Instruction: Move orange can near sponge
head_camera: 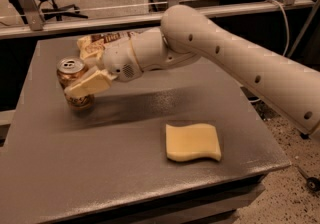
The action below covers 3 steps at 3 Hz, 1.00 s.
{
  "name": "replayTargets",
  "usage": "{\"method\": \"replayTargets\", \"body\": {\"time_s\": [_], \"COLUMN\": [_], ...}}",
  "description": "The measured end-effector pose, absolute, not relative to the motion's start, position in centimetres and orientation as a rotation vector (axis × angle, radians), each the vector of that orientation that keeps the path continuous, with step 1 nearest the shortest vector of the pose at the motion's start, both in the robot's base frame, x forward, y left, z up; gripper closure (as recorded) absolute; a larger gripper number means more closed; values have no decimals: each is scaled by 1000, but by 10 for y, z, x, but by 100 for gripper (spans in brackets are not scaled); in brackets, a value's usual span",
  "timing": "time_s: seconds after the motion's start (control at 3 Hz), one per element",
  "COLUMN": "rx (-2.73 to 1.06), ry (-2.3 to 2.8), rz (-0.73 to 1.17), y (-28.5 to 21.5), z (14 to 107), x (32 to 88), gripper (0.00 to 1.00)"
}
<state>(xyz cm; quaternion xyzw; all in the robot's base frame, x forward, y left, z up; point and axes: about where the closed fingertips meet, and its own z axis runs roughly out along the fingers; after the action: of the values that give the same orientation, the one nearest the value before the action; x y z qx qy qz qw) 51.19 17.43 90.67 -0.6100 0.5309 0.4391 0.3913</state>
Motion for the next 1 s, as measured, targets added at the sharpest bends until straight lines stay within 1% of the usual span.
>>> {"method": "replayTargets", "body": {"time_s": [0.33, 0.67, 1.0], "rx": [-1500, -1482, -1436], "ry": [1466, 1652, 1766], "rz": [988, 839, 770], "y": [91, -31, -106], "z": [916, 908, 899], "x": [540, 534, 517], "gripper": [100, 100, 100]}}
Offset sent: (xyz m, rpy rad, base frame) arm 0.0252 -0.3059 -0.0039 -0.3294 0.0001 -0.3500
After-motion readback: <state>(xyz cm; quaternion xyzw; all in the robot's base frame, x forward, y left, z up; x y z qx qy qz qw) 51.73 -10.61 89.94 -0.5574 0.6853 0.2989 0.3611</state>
